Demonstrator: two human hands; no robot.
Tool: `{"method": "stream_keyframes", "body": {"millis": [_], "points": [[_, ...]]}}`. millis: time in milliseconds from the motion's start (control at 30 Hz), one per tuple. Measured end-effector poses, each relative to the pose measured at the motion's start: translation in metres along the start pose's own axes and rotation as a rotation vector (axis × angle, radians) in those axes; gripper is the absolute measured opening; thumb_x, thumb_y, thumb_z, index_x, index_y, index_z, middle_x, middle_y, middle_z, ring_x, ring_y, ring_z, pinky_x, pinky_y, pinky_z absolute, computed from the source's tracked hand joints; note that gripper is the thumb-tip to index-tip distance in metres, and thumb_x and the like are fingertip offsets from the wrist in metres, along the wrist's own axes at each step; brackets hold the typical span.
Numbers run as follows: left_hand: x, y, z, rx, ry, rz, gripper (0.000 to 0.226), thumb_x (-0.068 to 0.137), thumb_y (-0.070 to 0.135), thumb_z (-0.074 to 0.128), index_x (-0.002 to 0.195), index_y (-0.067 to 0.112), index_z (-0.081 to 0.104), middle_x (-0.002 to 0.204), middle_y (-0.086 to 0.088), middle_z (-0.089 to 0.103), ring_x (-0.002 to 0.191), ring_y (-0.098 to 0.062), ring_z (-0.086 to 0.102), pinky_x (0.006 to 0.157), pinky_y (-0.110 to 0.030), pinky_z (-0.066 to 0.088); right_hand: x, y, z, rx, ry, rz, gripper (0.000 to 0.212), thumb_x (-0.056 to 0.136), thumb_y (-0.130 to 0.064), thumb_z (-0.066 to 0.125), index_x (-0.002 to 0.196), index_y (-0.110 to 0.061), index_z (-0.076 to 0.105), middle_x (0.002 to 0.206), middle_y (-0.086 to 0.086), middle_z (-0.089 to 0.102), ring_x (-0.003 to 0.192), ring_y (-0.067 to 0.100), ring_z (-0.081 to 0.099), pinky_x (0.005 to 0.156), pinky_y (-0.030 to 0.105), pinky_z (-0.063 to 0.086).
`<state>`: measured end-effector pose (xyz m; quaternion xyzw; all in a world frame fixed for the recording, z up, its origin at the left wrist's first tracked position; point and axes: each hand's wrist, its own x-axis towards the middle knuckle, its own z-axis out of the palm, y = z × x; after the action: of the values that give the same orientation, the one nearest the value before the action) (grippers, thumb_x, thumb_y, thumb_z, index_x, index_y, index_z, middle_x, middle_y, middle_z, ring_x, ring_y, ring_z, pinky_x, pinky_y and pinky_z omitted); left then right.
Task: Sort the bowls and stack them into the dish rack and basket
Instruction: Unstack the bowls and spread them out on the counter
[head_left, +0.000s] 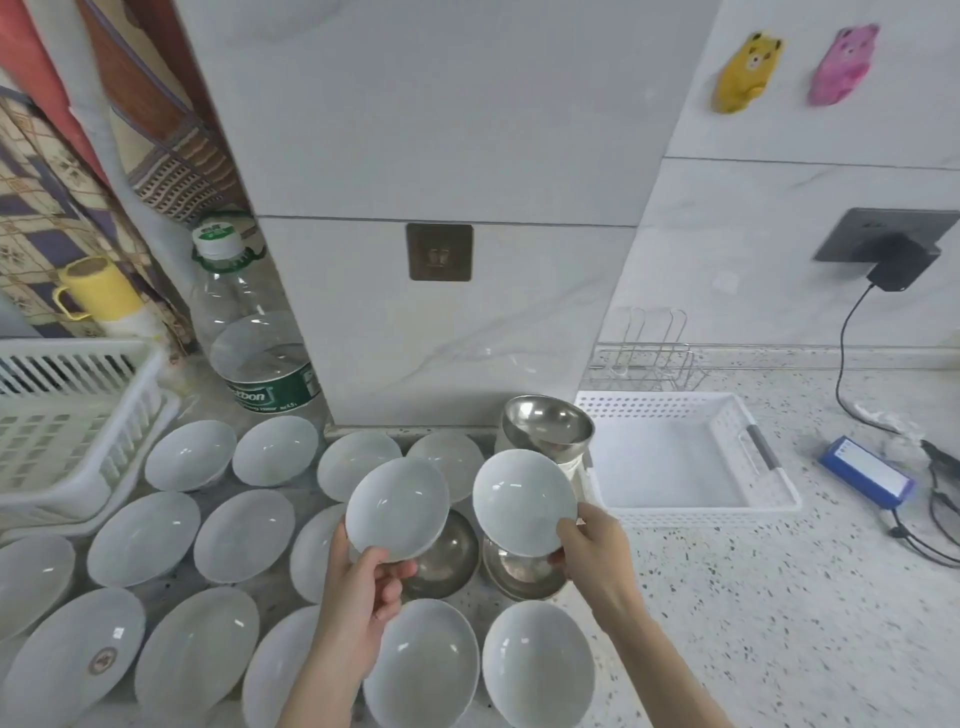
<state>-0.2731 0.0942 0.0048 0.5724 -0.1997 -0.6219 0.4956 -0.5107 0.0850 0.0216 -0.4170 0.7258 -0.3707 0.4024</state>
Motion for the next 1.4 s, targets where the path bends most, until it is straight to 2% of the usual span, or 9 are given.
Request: {"method": "stream_keyframes", "body": {"millis": [133,200,333,433,533,800,1033,1233,1400], "points": [[-0.014,-0.019,0.027,-0.018,0.009,-0.006,0.047,0.092,-0.003,0.038,0.118,0.032,0.055,0.061,-0.015,0.065,0.034,-0.008,0.041,0.028,-0.016,0.022,-0.006,0.02,-0.037,0.072,-0.033,-0.007,0.024,0.084,-0.003,0.045,0.077,-0.013,0.066,0.047,-0.001,0.057,0.046,0.01,0.052,0.043,0.022,0.036],[-0.019,-0.027,0.039,-0.023,0.006,-0.003,0.044,0.092,-0.004,0.039,0.116,0.029,0.056,0.064,-0.016,0.064,0.035,-0.008,0.044,0.028,-0.017,0.023,-0.007,0.032,-0.055,0.1,-0.01,0.018,0.027,0.085,-0.003,0.044,0.082,-0.016,0.067,0.046,-0.001,0.059,0.043,0.006,0.053,0.04,0.02,0.036],[-0.026,-0.04,0.055,-0.029,0.022,0.013,0.04,0.092,-0.006,0.039,0.107,0.027,0.057,0.057,-0.012,0.065,0.036,-0.008,0.045,0.029,-0.015,0.025,-0.006,0.056,-0.088,0.089,0.045,0.056,0.027,0.085,-0.002,0.045,0.083,-0.018,0.067,0.044,0.001,0.058,0.04,0.006,0.046,0.041,0.022,0.034],[-0.03,-0.047,0.061,-0.025,0.042,0.028,0.042,0.091,-0.007,0.039,0.113,0.025,0.056,0.059,-0.011,0.065,0.037,-0.008,0.047,0.029,-0.015,0.024,-0.001,0.071,-0.107,0.022,0.094,0.065,0.023,0.086,-0.003,0.045,0.083,-0.014,0.065,0.048,0.003,0.061,0.045,0.009,0.05,0.046,0.026,0.036],[-0.034,-0.053,0.066,-0.02,0.051,0.031,0.046,0.091,-0.006,0.039,0.121,0.026,0.054,0.066,-0.013,0.065,0.038,-0.008,0.05,0.03,-0.014,0.024,0.002,0.083,-0.116,-0.028,0.094,0.07,0.021,0.087,-0.003,0.045,0.088,-0.012,0.064,0.054,0.008,0.062,0.043,0.004,0.052,0.045,0.025,0.035],[-0.043,-0.06,0.078,0.004,0.026,0.036,0.054,0.094,-0.006,0.04,0.126,0.036,0.052,0.082,-0.021,0.06,0.042,-0.008,0.054,0.029,-0.017,0.027,0.007,0.107,-0.107,-0.109,-0.014,0.14,0.024,0.087,-0.003,0.045,0.094,-0.01,0.067,0.052,0.006,0.062,0.042,0.008,0.047,0.042,0.022,0.032],[-0.049,-0.064,0.078,-0.007,0.037,0.023,0.055,0.095,-0.005,0.041,0.121,0.042,0.055,0.07,-0.016,0.067,0.043,-0.01,0.054,0.029,-0.016,0.027,0.016,0.114,-0.098,-0.149,-0.061,0.148,0.023,0.088,-0.005,0.045,0.098,-0.014,0.064,0.06,0.004,0.065,0.042,0.004,0.05,0.041,0.02,0.033],[-0.052,-0.067,0.077,0.014,0.037,0.018,0.055,0.095,-0.004,0.041,0.115,0.044,0.057,0.065,-0.015,0.068,0.041,-0.01,0.053,0.031,-0.016,0.026,0.02,0.118,-0.09,-0.112,-0.062,0.139,0.021,0.09,-0.006,0.044,0.098,-0.019,0.059,0.064,0.008,0.066,0.047,0.01,0.051,0.042,0.021,0.034],[-0.056,-0.073,0.071,0.046,0.029,0.007,0.054,0.093,-0.003,0.044,0.123,0.04,0.056,0.069,-0.018,0.067,0.042,-0.01,0.05,0.032,-0.017,0.027,0.018,0.124,-0.08,-0.047,-0.011,0.138,0.014,0.094,-0.01,0.044,0.1,-0.019,0.053,0.072,0.008,0.068,0.068,0.023,0.067,0.052,0.029,0.047]]}}
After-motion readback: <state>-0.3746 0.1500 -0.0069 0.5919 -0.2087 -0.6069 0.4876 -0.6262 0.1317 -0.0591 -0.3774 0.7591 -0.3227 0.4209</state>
